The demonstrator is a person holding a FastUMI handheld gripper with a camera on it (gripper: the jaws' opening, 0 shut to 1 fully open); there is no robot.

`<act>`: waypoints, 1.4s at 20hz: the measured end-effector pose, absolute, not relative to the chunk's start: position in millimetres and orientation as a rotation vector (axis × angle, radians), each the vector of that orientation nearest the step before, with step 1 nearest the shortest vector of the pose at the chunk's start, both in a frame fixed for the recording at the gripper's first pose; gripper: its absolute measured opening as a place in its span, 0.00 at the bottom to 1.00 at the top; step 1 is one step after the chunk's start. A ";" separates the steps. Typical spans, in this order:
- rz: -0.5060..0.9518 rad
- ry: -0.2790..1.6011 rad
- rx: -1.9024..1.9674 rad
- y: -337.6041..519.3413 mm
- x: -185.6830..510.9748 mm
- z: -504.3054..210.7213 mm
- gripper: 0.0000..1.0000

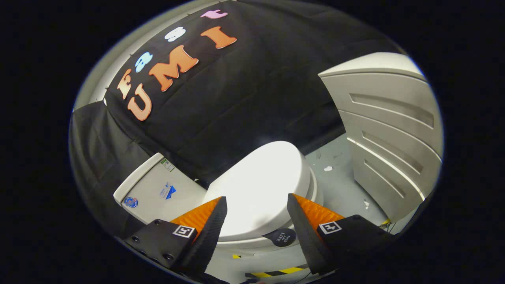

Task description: Open the toilet lid.

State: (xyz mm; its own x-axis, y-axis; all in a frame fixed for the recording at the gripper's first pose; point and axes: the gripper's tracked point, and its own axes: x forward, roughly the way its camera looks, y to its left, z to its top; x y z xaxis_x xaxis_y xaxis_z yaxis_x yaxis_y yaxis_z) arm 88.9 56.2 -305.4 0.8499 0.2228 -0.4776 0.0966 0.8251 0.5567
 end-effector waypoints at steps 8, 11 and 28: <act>0.026 0.728 0.666 55.9 85.5 -361.4 0.97; 0.009 0.822 0.721 61.5 74.1 -385.2 0.97; 0.023 0.931 0.993 74.3 63.8 -412.4 0.34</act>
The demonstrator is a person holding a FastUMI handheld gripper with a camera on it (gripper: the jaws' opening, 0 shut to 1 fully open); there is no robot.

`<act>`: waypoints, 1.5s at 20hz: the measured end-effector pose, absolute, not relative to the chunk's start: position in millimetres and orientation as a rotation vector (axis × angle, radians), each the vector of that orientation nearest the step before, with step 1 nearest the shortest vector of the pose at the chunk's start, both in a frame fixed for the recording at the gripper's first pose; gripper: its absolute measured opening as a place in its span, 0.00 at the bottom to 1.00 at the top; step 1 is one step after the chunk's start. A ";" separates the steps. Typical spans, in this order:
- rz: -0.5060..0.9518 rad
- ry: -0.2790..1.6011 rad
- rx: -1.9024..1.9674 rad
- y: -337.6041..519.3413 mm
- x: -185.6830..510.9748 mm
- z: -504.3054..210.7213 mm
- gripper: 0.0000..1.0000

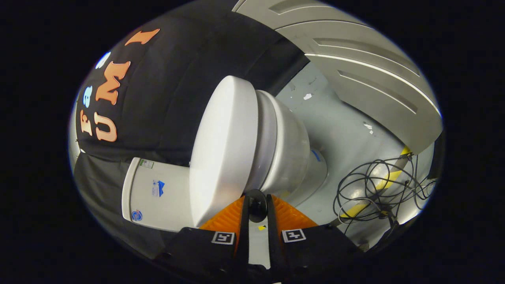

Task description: Open the toilet lid.

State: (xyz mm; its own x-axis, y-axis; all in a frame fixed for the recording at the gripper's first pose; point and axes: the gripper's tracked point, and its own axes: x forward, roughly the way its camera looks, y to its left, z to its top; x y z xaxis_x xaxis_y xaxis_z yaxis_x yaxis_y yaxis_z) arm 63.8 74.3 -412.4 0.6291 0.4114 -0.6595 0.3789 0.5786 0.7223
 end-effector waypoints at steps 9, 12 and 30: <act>0.037 0.885 1.214 68.8 64.8 -408.0 0.09; 0.043 0.871 1.215 69.2 64.8 -410.1 0.09; 0.025 0.804 0.817 65.7 78.1 -402.3 0.08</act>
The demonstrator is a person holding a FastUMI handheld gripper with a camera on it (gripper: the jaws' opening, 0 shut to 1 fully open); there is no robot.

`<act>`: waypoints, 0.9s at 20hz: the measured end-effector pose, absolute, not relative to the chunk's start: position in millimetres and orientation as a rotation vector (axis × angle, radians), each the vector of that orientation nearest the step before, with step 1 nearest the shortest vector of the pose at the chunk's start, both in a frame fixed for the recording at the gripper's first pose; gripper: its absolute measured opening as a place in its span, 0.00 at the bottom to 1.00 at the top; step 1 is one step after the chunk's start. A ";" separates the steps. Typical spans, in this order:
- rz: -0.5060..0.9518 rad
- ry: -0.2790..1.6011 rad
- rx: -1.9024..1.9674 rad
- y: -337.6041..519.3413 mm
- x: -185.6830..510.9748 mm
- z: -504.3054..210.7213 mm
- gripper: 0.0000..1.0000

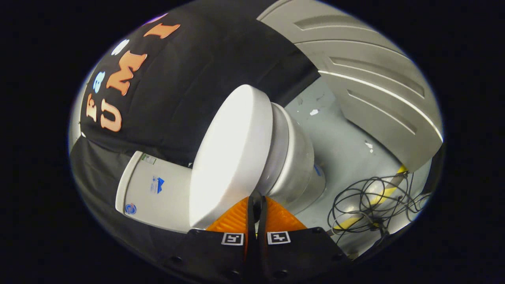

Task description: Open the toilet lid.

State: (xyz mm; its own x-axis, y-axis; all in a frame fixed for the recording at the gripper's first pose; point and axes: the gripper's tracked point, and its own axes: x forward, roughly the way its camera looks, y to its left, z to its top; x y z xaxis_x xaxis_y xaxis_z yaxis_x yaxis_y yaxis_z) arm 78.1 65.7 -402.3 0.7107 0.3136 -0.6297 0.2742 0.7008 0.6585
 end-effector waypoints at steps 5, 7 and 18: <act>0.026 0.772 0.764 65.4 78.1 -388.0 0.08; 0.014 0.764 0.765 66.3 79.7 -384.8 0.08; -0.013 0.707 0.473 84.6 89.6 -322.2 0.08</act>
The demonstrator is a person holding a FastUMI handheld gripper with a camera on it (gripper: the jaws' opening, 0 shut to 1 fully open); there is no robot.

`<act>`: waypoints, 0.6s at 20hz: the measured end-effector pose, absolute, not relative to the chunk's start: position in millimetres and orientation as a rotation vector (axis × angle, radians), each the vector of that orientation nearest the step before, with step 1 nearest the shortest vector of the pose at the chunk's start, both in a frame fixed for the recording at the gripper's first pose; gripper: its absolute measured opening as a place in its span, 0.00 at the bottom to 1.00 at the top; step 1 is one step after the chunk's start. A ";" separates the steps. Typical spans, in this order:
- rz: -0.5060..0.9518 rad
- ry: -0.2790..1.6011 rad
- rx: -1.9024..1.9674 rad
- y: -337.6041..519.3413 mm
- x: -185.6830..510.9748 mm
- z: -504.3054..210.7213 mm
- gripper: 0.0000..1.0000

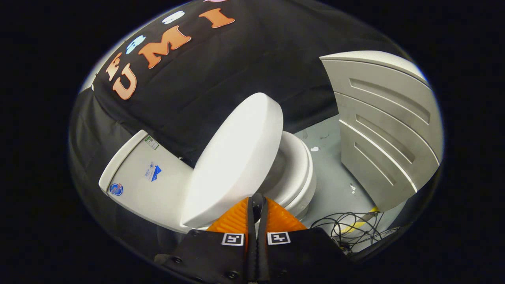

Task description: Open the toilet lid.

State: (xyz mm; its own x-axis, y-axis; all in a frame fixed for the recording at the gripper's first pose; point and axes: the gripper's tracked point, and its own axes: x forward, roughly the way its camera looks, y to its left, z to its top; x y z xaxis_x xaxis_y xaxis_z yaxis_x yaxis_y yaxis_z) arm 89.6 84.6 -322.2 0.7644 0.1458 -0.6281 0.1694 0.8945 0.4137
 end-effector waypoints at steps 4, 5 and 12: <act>-0.057 0.685 0.353 96.9 91.9 -299.6 0.08; -0.063 0.681 0.319 101.1 92.5 -291.7 0.08; -0.087 0.656 0.261 121.8 94.3 -256.1 0.08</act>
State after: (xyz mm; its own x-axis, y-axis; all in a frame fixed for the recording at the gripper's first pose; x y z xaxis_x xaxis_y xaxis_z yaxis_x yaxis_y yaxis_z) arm 94.3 121.8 -256.1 0.7903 0.0020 -0.6127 0.1620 0.9638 0.2120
